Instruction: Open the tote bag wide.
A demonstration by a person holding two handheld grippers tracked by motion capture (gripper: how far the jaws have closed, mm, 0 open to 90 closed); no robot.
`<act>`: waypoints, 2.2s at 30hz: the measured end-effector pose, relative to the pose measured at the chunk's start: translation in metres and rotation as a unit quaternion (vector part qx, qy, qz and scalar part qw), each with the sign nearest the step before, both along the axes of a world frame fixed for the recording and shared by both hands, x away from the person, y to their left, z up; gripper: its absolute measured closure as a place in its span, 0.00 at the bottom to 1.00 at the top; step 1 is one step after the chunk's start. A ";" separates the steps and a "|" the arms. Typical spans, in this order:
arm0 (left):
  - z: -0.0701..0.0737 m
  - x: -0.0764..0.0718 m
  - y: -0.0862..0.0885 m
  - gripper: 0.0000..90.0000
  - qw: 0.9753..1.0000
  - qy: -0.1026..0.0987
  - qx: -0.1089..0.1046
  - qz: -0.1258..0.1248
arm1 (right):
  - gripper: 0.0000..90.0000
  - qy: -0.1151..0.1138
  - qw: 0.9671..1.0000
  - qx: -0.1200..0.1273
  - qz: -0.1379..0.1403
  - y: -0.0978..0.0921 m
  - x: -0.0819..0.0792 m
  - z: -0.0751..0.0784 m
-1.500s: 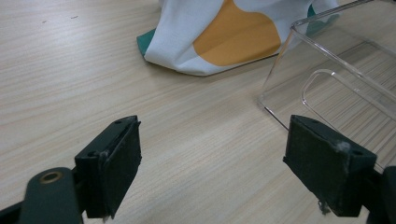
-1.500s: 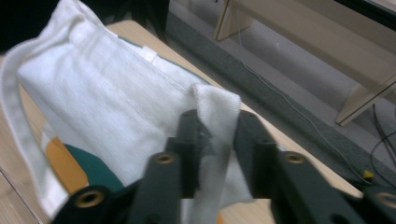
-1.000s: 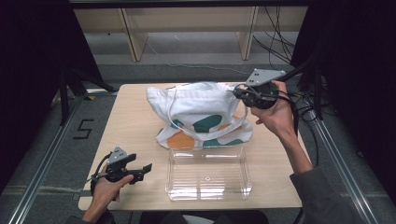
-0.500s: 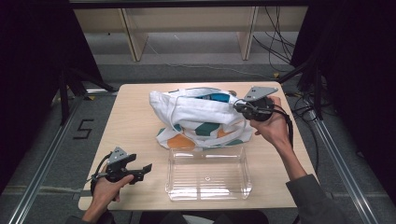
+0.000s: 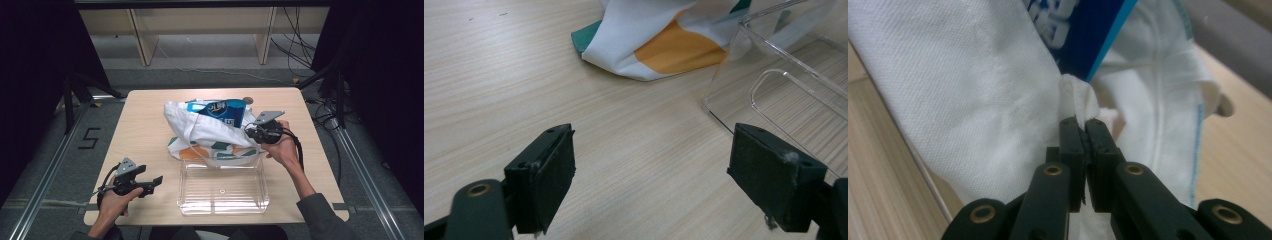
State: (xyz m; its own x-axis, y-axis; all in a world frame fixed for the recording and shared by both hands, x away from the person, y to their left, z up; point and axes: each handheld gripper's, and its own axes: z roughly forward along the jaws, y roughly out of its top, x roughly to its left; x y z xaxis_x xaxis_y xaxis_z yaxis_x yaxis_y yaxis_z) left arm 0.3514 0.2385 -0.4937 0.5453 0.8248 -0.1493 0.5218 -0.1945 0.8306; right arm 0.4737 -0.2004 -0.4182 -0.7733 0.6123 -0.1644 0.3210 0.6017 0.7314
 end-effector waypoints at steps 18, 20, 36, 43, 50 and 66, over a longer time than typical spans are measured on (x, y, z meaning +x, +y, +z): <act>0.001 0.001 0.001 0.20 1.000 -0.003 0.000 0.001 | 0.98 0.112 0.994 0.009 0.004 0.000 0.012 -0.040; 0.001 0.001 0.001 0.20 1.000 -0.004 -0.006 0.003 | 0.97 0.109 0.994 0.013 0.007 0.000 0.014 -0.042; 0.057 0.045 0.011 0.25 0.997 -0.037 -0.059 0.019 | 0.63 0.075 0.989 0.128 -0.018 -0.036 -0.004 -0.003; 0.091 0.085 0.003 0.29 0.997 -0.027 -0.074 0.004 | 0.62 0.054 0.990 0.129 -0.028 -0.054 -0.020 0.004; 0.116 0.117 -0.006 0.31 0.997 -0.015 -0.078 0.012 | 0.63 0.064 0.989 0.127 -0.033 -0.064 -0.023 0.004; 0.105 0.155 -0.035 0.31 1.000 0.029 0.007 -0.004 | 0.64 0.047 0.992 0.115 -0.028 -0.070 -0.026 0.001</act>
State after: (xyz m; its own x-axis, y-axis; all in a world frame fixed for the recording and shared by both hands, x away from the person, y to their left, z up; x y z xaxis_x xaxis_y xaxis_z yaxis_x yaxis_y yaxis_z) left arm 0.5063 0.2035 -0.3887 0.5434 0.8222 -0.1693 0.5665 -0.2103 0.7968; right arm 0.4478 -0.2704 -0.4172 -0.7418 0.6683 0.0563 0.4232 0.4013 0.8123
